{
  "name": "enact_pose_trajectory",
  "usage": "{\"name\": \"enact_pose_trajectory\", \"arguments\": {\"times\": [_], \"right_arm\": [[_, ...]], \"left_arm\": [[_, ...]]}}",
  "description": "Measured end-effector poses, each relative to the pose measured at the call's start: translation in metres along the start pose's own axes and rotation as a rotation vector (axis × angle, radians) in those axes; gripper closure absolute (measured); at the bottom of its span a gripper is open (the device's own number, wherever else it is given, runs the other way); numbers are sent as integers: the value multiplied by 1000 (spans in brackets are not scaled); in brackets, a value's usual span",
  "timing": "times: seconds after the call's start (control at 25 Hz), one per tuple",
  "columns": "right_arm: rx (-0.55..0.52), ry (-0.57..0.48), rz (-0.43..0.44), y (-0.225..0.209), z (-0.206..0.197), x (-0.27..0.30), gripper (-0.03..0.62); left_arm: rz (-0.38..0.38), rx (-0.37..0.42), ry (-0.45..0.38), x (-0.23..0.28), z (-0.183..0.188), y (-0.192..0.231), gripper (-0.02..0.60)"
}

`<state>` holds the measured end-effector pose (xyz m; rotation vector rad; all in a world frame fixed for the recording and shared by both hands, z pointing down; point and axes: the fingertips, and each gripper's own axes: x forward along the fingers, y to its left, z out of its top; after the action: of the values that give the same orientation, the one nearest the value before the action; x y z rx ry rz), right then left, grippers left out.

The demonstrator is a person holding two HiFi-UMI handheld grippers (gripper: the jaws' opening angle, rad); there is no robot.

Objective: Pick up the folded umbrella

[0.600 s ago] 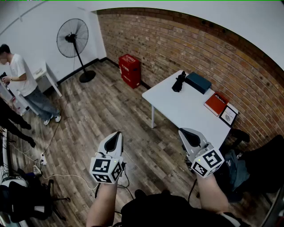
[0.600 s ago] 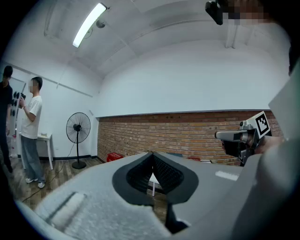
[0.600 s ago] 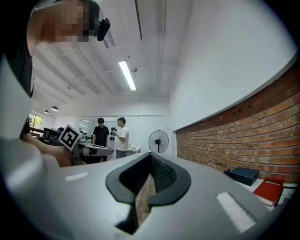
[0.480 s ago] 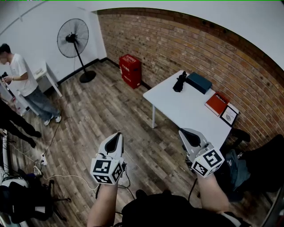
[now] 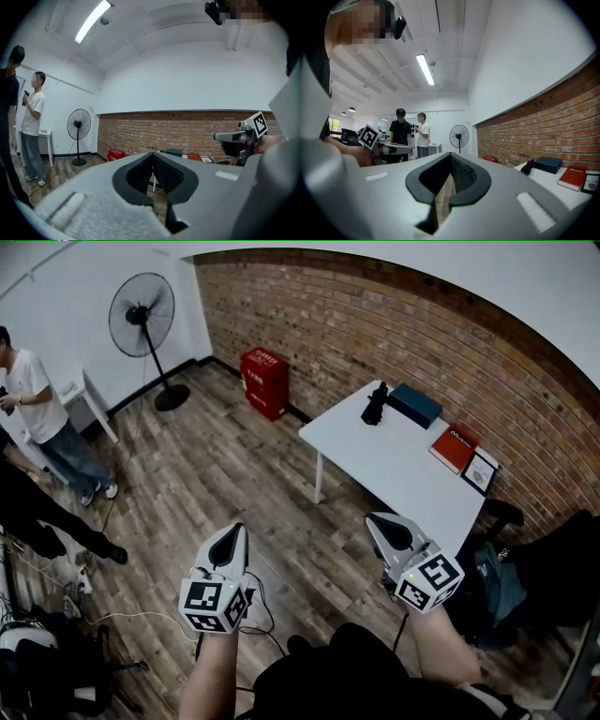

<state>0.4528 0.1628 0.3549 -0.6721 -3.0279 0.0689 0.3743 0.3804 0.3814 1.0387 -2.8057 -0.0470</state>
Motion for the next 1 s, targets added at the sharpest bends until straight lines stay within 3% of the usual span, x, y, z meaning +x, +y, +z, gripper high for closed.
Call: {"name": "enact_pose_trajectory", "arguments": {"times": [0.16, 0.56, 1.0], "right_arm": [[74, 49, 32, 7, -28, -2, 594], [175, 106, -29, -35, -66, 9, 594], [212, 114, 51, -129, -66, 143, 593]], "left_arm": [[-28, -14, 27, 9, -12, 1, 577], [-106, -29, 76, 69, -28, 2, 577], [-49, -59, 104, 194, -18, 70, 577]]}}
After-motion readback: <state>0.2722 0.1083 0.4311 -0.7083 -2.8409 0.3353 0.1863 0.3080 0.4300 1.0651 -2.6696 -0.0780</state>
